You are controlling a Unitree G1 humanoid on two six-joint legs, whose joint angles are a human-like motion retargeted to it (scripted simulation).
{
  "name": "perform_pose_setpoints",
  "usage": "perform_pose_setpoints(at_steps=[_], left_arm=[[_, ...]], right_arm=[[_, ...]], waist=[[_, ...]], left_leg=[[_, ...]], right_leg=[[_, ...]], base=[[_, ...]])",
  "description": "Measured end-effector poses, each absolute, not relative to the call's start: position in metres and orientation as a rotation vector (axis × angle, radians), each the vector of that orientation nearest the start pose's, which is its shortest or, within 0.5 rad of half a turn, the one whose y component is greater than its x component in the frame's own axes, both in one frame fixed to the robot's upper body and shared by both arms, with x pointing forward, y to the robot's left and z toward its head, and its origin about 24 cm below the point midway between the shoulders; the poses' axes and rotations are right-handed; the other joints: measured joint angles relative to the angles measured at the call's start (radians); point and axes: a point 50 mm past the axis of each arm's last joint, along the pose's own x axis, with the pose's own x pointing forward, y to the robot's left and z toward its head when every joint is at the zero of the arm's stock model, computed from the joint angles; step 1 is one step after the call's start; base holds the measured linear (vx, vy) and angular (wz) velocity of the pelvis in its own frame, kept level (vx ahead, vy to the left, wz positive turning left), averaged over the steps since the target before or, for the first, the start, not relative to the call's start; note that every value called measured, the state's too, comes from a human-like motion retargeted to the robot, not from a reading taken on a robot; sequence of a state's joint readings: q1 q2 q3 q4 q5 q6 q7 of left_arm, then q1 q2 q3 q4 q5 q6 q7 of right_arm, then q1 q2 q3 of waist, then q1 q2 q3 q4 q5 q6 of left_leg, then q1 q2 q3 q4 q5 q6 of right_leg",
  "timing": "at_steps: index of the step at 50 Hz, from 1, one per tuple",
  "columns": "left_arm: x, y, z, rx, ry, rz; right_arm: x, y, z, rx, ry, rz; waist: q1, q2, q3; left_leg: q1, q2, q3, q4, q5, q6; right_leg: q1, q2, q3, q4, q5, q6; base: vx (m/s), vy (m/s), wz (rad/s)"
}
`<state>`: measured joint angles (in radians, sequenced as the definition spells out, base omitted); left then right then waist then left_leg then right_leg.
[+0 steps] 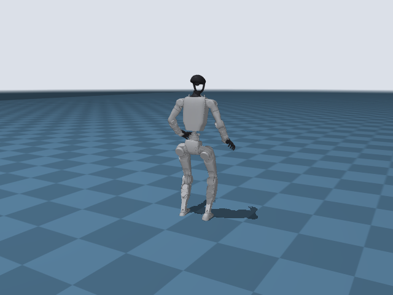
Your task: Run
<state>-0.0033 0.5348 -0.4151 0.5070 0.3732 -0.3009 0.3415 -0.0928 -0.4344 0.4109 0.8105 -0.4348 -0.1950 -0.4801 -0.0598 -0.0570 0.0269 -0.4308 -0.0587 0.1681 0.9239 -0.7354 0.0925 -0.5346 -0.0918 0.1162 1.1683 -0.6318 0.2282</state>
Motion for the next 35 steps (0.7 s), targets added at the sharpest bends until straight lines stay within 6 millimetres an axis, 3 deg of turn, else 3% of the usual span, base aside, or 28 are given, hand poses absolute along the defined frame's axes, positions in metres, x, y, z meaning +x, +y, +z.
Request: perform_pose_setpoints(at_steps=[4, 10, 15, 18, 23, 30, 35], left_arm=[[0.181, 0.214, -0.083, 0.905, 0.354, -0.285], [0.102, 0.212, -0.142, 0.858, 0.802, -0.494], [0.048, 0.211, -0.163, 0.819, 1.050, -0.628], [0.031, 0.213, -0.166, 0.815, 1.122, -0.672], [0.031, 0.220, -0.165, 0.814, 1.148, -0.709], [0.034, 0.220, -0.163, 0.788, 1.126, -0.723], [0.055, 0.222, -0.158, 0.805, 1.049, -0.660]], right_arm=[[0.193, -0.232, -0.096, -1.020, 0.454, 0.050], [0.161, -0.239, -0.122, -0.978, 0.681, 0.071], [0.148, -0.245, -0.131, -0.968, 0.785, 0.076], [0.149, -0.248, -0.131, -0.974, 0.808, 0.082], [0.162, -0.251, -0.126, -0.945, 0.800, 0.081], [0.161, -0.255, -0.121, -0.897, 0.771, 0.088], [0.162, -0.258, -0.114, -0.886, 0.705, 0.076]], waist=[[0.016, 0.018, -0.109], [0.041, 0.003, -0.145], [0.068, -0.007, -0.150], [0.085, -0.016, -0.143], [0.111, -0.025, -0.131], [0.112, -0.046, -0.127], [0.107, -0.046, -0.107]], left_leg=[[-0.044, -0.003, -0.016, -0.115, 0.070, -0.017], [-0.011, -0.017, -0.025, -0.189, 0.121, -0.020], [-0.016, -0.013, -0.038, -0.165, 0.098, -0.009], [-0.036, -0.008, -0.045, -0.130, 0.061, -0.004], [-0.062, 0.013, -0.049, -0.138, 0.060, -0.012], [-0.140, 0.020, -0.057, -0.058, 0.079, -0.018], [-0.212, 0.013, -0.080, 0.117, 0.017, 0.013]], right_leg=[[-0.035, 0.015, 0.010, -0.163, 0.039, -0.026], [0.006, -0.001, -0.003, -0.261, 0.072, -0.039], [0.022, -0.012, -0.045, -0.277, 0.045, -0.067], [0.020, -0.014, -0.068, -0.275, -0.001, -0.092], [0.023, -0.002, -0.094, -0.335, 0.000, -0.119], [-0.049, -0.009, -0.117, -0.239, 0.007, -0.116], [-0.123, -0.009, -0.118, -0.074, -0.044, -0.138]], base=[[0.01, 0.00, 0.07], [-0.01, 0.00, 0.02], [-0.03, -0.02, 0.03], [0.00, 0.00, 0.00], [0.01, -0.01, 0.00], [-0.01, 0.00, 0.08], [-0.01, -0.01, 0.04]])
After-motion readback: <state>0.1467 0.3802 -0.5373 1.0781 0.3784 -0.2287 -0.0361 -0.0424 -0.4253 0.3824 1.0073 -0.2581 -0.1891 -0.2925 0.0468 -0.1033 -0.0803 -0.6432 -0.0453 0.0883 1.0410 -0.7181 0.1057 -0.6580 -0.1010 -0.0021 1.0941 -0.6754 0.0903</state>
